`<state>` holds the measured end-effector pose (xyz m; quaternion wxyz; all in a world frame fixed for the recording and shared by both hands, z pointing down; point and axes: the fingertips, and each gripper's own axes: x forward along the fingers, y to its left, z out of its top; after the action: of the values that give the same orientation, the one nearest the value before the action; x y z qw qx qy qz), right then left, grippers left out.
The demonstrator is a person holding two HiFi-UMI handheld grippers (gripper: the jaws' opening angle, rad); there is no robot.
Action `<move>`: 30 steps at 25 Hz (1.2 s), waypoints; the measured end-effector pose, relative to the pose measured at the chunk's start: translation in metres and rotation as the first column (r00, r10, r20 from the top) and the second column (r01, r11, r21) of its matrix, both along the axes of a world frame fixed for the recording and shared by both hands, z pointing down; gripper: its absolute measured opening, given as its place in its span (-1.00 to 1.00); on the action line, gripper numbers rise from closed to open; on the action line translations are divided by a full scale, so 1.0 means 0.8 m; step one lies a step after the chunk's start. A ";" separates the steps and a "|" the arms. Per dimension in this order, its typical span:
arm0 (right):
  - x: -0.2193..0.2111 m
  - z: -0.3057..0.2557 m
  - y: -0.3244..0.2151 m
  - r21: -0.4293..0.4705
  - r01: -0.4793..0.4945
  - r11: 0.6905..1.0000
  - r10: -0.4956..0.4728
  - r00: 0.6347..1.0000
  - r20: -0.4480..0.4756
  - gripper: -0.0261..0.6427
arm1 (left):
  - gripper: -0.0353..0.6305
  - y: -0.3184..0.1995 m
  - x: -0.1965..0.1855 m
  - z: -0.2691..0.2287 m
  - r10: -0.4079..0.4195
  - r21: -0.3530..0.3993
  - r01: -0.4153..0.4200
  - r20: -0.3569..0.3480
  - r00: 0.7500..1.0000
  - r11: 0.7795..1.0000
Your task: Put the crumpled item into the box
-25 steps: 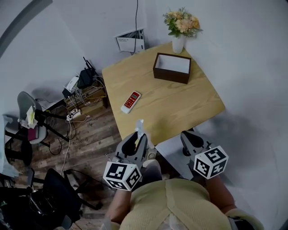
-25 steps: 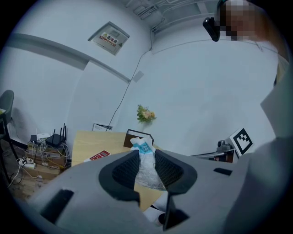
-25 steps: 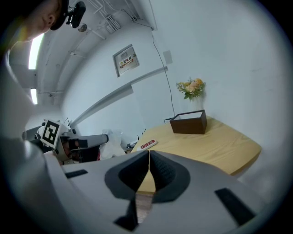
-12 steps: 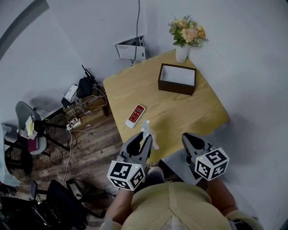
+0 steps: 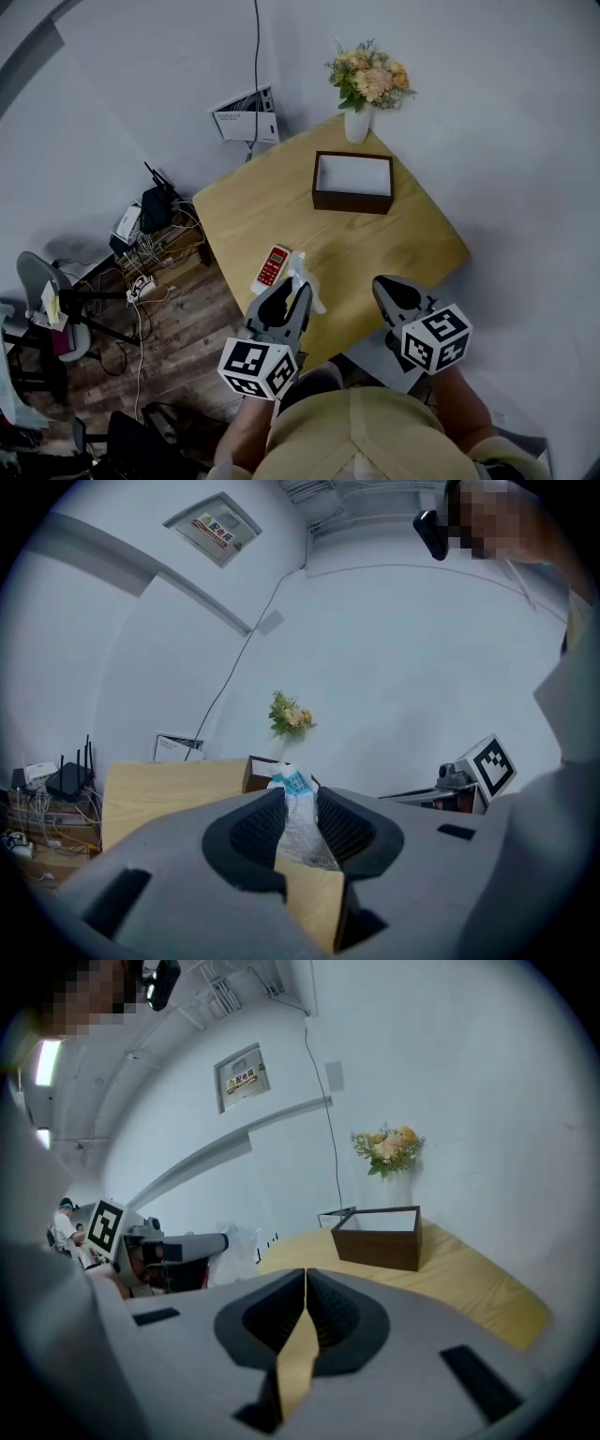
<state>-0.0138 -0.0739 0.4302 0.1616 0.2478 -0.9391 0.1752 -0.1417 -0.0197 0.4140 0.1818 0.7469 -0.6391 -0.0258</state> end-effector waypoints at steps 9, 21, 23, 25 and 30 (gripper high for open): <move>-0.010 0.001 -0.039 -0.011 -0.068 0.998 0.068 0.997 -0.020 -0.83 | -0.54 -0.059 -0.006 0.000 0.088 0.003 -0.088 -0.011 0.996 0.996; 0.000 0.001 -0.087 -0.007 -0.161 0.987 0.161 0.986 -0.047 -0.83 | -0.54 -0.135 0.008 0.000 0.204 0.018 -0.204 -0.019 0.979 0.979; 0.002 0.000 -0.094 -0.004 -0.168 0.986 0.168 0.984 -0.054 -0.83 | -0.54 -0.148 0.011 -0.002 0.217 0.028 -0.216 -0.018 0.976 0.976; 0.004 0.000 -0.101 -0.001 -0.177 0.984 0.177 0.983 -0.056 -0.83 | -0.55 -0.160 0.014 -0.005 0.229 0.037 -0.229 -0.010 0.973 0.973; 0.006 -0.003 -0.121 0.011 -0.201 0.979 0.202 0.978 -0.053 -0.83 | -0.54 -0.188 0.020 -0.011 0.254 0.057 -0.255 0.017 0.967 0.965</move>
<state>-0.0088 -0.1706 0.4275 0.1675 0.3466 -0.9049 0.1813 -0.1255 -0.1704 0.4049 0.1586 0.8278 -0.5378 -0.0173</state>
